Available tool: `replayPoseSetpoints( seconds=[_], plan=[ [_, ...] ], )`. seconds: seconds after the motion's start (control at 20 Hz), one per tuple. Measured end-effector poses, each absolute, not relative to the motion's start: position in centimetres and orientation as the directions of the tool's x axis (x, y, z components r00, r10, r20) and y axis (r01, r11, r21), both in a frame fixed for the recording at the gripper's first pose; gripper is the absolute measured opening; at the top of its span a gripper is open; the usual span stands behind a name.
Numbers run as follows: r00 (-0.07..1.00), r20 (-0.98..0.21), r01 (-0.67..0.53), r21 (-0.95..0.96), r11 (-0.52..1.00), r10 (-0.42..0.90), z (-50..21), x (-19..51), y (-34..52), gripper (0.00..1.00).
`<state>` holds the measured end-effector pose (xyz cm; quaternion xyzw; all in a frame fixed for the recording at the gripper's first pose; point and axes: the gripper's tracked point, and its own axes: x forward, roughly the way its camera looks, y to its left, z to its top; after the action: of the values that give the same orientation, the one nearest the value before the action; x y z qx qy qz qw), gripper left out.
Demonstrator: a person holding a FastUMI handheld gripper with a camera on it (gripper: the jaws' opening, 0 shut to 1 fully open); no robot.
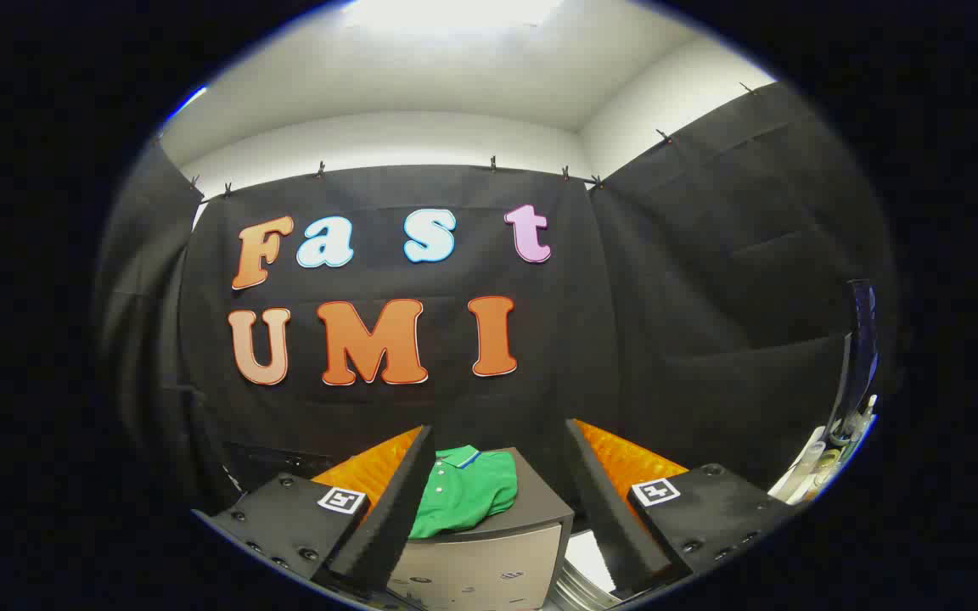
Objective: Put the clothes into the washing machine and then close the washing machine lid.
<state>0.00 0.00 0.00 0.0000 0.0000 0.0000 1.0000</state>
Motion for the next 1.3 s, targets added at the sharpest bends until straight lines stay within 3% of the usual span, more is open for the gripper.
replayPoseSetpoints(
  seconds=[1.15, 1.3],
  plan=[
    [0.998, -0.019, 0.062, 0.057, 0.996, -0.061, -1.1, 1.0, 3.0, 0.98],
    [1.000, -0.018, 0.022, 0.044, 0.999, -0.021, -1.1, 1.7, 4.5, 0.98]
  ],
)
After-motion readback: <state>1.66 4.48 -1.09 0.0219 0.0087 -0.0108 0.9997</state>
